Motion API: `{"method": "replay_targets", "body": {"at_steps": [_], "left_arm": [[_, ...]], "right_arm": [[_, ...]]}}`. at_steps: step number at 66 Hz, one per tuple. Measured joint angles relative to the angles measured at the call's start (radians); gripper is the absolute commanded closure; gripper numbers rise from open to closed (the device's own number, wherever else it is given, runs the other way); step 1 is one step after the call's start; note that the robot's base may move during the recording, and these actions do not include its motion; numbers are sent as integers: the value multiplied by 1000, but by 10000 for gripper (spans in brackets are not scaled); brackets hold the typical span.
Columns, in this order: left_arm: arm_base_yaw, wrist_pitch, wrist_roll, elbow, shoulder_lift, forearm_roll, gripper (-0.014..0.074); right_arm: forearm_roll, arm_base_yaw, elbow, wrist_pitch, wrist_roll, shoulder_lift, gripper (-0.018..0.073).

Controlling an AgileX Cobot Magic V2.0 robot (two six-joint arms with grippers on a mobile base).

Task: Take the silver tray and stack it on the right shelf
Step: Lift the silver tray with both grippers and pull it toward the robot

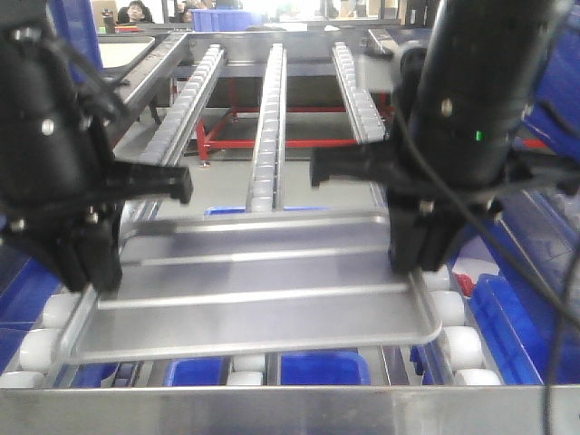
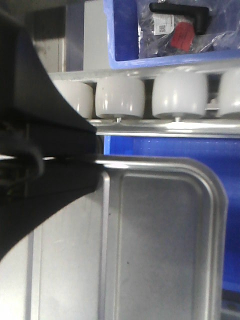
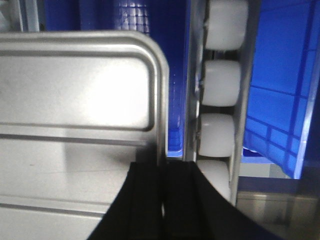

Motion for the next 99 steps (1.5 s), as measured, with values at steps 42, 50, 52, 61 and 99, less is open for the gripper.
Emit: {"method": "replay_targets", "body": {"at_steps": [42, 50, 52, 61, 99], "left_arm": [[-84, 136, -42, 32, -198, -11, 687], [-117, 138, -72, 76, -233, -11, 687], [-127, 138, -81, 84, -240, -11, 687], [-175, 144, -133, 138, -289, -9, 687], [-303, 140, -283, 266, -412, 20, 687]], "right_arm": [[55, 45, 70, 123, 89, -178, 489], [14, 103, 123, 114, 174, -218, 489], [10, 118, 136, 114, 188, -223, 489], [-6, 181, 175, 129, 243, -253, 489], [-2, 288, 238, 156, 327, -318, 489]]}}
